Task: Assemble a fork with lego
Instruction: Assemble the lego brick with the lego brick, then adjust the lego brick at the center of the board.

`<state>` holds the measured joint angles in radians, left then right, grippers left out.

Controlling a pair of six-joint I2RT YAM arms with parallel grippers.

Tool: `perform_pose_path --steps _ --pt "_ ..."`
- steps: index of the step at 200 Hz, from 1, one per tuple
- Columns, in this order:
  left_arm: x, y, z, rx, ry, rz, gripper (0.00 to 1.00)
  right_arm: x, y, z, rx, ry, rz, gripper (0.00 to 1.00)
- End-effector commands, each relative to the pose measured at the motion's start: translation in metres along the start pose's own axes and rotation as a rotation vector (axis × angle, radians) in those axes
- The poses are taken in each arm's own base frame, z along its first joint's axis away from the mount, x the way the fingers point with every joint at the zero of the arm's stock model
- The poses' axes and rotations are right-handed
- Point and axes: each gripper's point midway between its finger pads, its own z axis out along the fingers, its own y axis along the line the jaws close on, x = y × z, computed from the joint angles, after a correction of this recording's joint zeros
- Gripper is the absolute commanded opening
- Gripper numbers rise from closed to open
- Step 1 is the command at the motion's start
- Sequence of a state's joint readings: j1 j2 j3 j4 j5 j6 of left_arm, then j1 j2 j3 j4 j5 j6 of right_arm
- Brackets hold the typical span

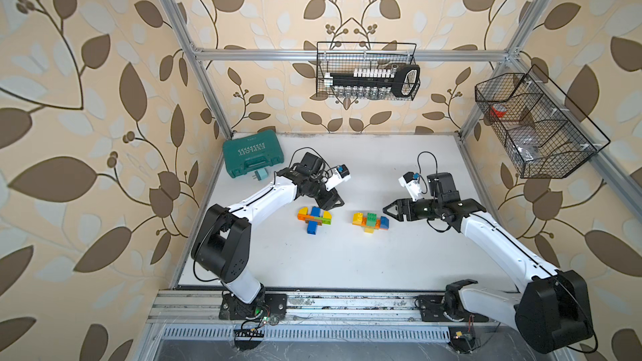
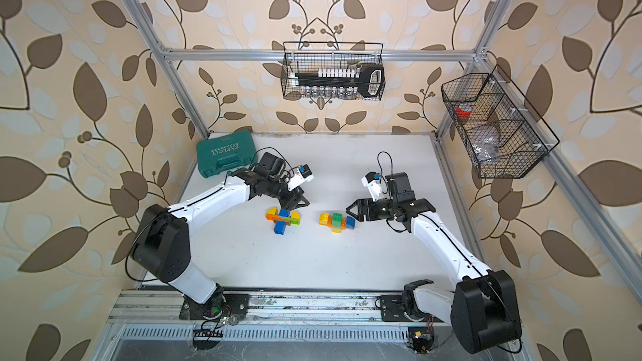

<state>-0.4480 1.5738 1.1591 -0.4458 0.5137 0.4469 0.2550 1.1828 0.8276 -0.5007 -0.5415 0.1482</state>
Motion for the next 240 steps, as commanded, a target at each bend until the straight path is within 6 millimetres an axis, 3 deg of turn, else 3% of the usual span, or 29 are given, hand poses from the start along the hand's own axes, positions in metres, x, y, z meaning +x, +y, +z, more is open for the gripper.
perform_pose_path --steps 1,28,34,64,81,116,166,213,240 --pt "-0.007 0.003 -0.016 -0.031 -0.080 -0.167 0.58 0.008 0.004 -0.010 0.102 0.091 -0.223 0.77" --pt "0.008 0.022 -0.023 -0.132 -0.104 -0.310 0.57 0.024 0.018 -0.010 0.118 0.237 -0.502 0.75" --pt "0.005 0.021 -0.033 -0.147 -0.133 -0.325 0.57 0.024 0.018 -0.010 0.124 0.258 -0.540 0.75" --pt "0.010 0.022 -0.040 -0.167 -0.157 -0.388 0.57 0.020 0.038 -0.008 0.018 0.318 -0.666 0.76" --pt "0.011 0.022 -0.041 -0.167 -0.165 -0.414 0.57 0.011 0.043 0.000 -0.005 0.317 -0.716 0.76" --pt "0.019 0.024 -0.038 -0.179 -0.159 -0.438 0.57 0.015 0.048 0.026 -0.031 0.376 -0.810 0.75" --pt "0.022 0.029 -0.037 -0.184 -0.145 -0.454 0.55 0.019 0.039 0.049 -0.017 0.433 -0.856 0.72" --pt "0.025 0.032 -0.034 -0.177 -0.136 -0.471 0.54 0.009 0.027 0.060 0.047 0.411 -0.894 0.71" --pt "0.027 0.034 -0.032 -0.170 -0.124 -0.480 0.52 0.016 0.025 0.066 0.022 0.450 -0.873 0.72"
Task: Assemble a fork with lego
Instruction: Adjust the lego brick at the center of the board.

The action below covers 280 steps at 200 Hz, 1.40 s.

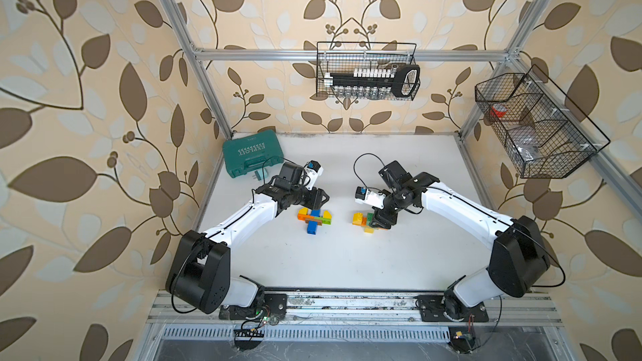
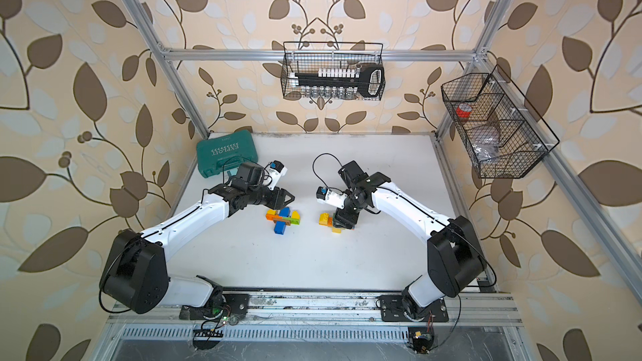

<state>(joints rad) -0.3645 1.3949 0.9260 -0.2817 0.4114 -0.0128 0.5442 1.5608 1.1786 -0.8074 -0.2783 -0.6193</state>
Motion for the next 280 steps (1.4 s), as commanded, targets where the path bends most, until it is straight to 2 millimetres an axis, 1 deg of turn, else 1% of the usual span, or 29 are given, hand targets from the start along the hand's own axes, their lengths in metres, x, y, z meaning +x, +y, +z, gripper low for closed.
perform_pose_path --steps 1,20,28,67,87,102,116,132,151,173,195,197,214,248,256,280 --pt "-0.009 0.002 -0.002 0.005 -0.015 -0.014 0.52 -0.004 -0.004 0.005 -0.007 0.012 -0.014 0.72" --pt "-0.009 0.004 -0.002 0.001 -0.011 -0.018 0.51 -0.002 -0.002 0.013 -0.033 0.024 0.001 0.71" --pt "-0.011 0.004 -0.002 0.002 -0.016 -0.019 0.51 -0.001 -0.003 0.015 -0.033 0.027 0.012 0.69" --pt "-0.009 0.005 -0.001 0.007 -0.005 -0.021 0.49 -0.003 -0.011 0.023 -0.034 0.030 0.046 0.54" --pt "-0.008 0.006 -0.001 0.000 0.000 -0.022 0.48 -0.004 -0.010 0.024 -0.058 0.024 0.062 0.42" --pt "-0.008 0.008 -0.001 -0.006 0.005 -0.021 0.48 -0.004 -0.010 0.025 -0.080 0.024 0.075 0.34" --pt "-0.007 0.009 -0.001 -0.006 0.009 -0.023 0.48 -0.004 -0.009 0.024 -0.104 0.017 0.092 0.30" --pt "-0.008 0.010 0.000 -0.005 0.014 -0.025 0.46 -0.005 -0.003 0.021 -0.153 0.000 0.111 0.26" --pt "-0.008 0.010 -0.001 -0.001 0.014 -0.029 0.46 -0.008 0.007 0.015 -0.231 -0.045 0.148 0.26" --pt "-0.007 0.012 -0.002 0.001 0.016 -0.034 0.46 -0.013 0.019 0.007 -0.327 -0.075 0.176 0.30" --pt "-0.008 0.013 -0.003 0.001 0.017 -0.039 0.46 -0.014 0.028 0.011 -0.410 -0.079 0.213 0.33" --pt "-0.003 0.016 0.003 -0.001 0.037 -0.049 0.46 -0.013 0.029 0.012 -0.417 -0.078 0.218 0.34" --pt "0.000 0.018 0.005 -0.001 0.051 -0.056 0.46 -0.009 0.030 0.020 -0.471 -0.074 0.259 0.34" --pt "-0.003 0.020 0.003 -0.010 0.047 -0.057 0.46 -0.003 0.032 0.031 -0.530 -0.046 0.305 0.35" --pt "-0.003 0.022 0.003 -0.013 0.047 -0.061 0.46 -0.004 0.030 0.031 -0.537 -0.056 0.316 0.37" --pt "-0.003 0.026 0.003 -0.015 0.040 -0.067 0.47 -0.001 0.021 0.033 -0.542 -0.060 0.347 0.48"
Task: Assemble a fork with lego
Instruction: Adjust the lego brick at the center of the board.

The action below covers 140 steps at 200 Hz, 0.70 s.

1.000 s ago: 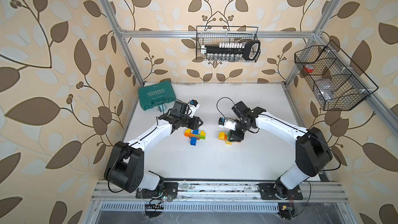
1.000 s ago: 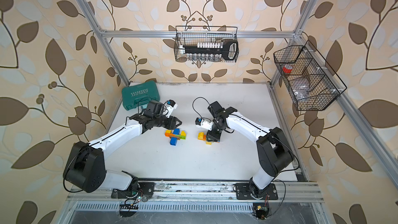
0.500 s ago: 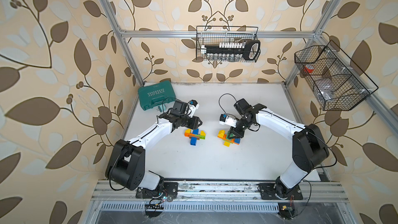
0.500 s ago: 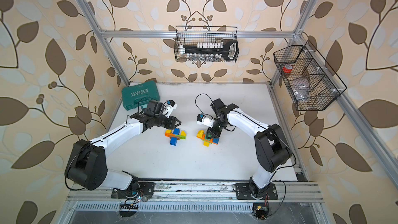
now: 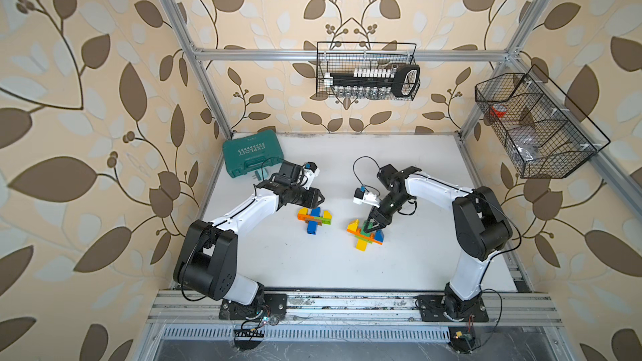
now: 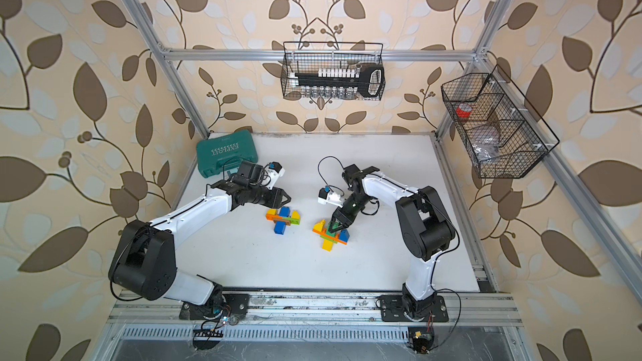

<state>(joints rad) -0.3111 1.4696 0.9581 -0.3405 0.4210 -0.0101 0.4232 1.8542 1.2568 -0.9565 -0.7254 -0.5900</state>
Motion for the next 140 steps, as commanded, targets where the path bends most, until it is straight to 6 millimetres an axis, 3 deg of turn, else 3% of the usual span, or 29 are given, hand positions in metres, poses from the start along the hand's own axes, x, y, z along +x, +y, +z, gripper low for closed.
perform_pose_path --steps 1,56,85,111,140 --pt "-0.014 0.000 -0.006 0.016 -0.035 0.008 0.47 -0.009 0.001 -0.008 -0.048 -0.036 0.029 0.49" --pt "-0.015 0.008 -0.006 0.030 -0.042 -0.022 0.52 -0.017 -0.026 -0.015 -0.060 -0.060 0.083 0.58" --pt "-0.018 0.036 -0.016 -0.051 -0.098 -0.101 0.54 -0.020 -0.053 -0.030 0.089 -0.109 0.097 0.60" --pt "-0.029 0.076 -0.039 -0.140 -0.243 -0.212 0.58 -0.024 -0.084 -0.065 0.321 -0.241 0.103 0.63" --pt "-0.032 0.127 -0.063 -0.245 -0.364 -0.311 0.68 -0.022 -0.116 -0.124 0.574 -0.508 0.191 0.73"
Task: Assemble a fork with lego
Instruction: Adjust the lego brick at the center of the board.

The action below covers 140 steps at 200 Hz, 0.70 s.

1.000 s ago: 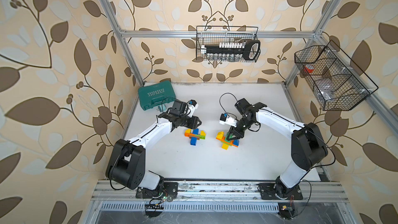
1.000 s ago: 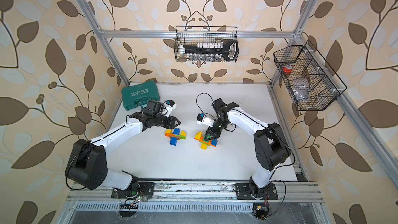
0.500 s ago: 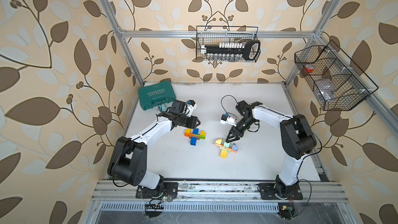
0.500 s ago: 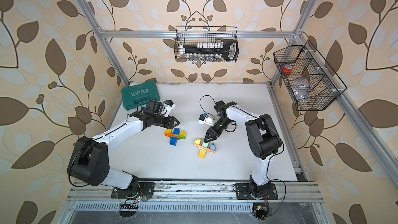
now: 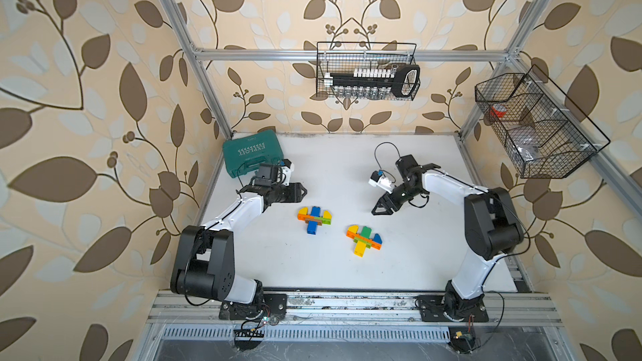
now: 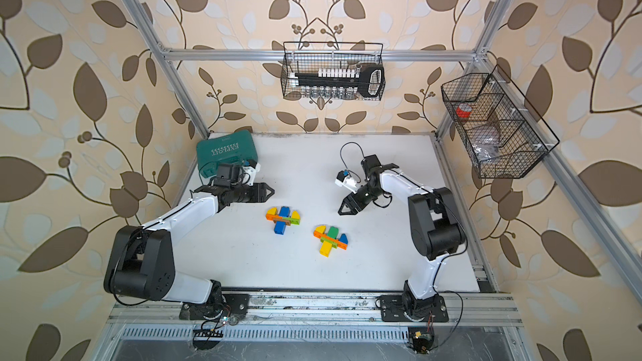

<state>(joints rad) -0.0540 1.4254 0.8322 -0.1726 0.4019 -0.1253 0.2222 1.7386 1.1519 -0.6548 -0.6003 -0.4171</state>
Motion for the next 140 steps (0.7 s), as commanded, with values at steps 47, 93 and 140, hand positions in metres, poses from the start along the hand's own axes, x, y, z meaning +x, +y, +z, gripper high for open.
perform_pose_path --steps 47,93,140 --pt "-0.039 0.085 -0.032 -0.202 -0.353 -0.119 0.99 -0.008 -0.112 -0.098 0.691 -0.535 0.274 0.99" --pt "-0.030 0.097 -0.040 -0.261 -0.404 -0.085 0.99 0.050 -0.144 -0.132 1.038 -0.706 0.495 1.00" --pt "-0.014 0.120 -0.043 -0.408 -0.529 -0.012 0.99 0.060 -0.150 -0.151 1.177 -0.750 0.477 1.00"
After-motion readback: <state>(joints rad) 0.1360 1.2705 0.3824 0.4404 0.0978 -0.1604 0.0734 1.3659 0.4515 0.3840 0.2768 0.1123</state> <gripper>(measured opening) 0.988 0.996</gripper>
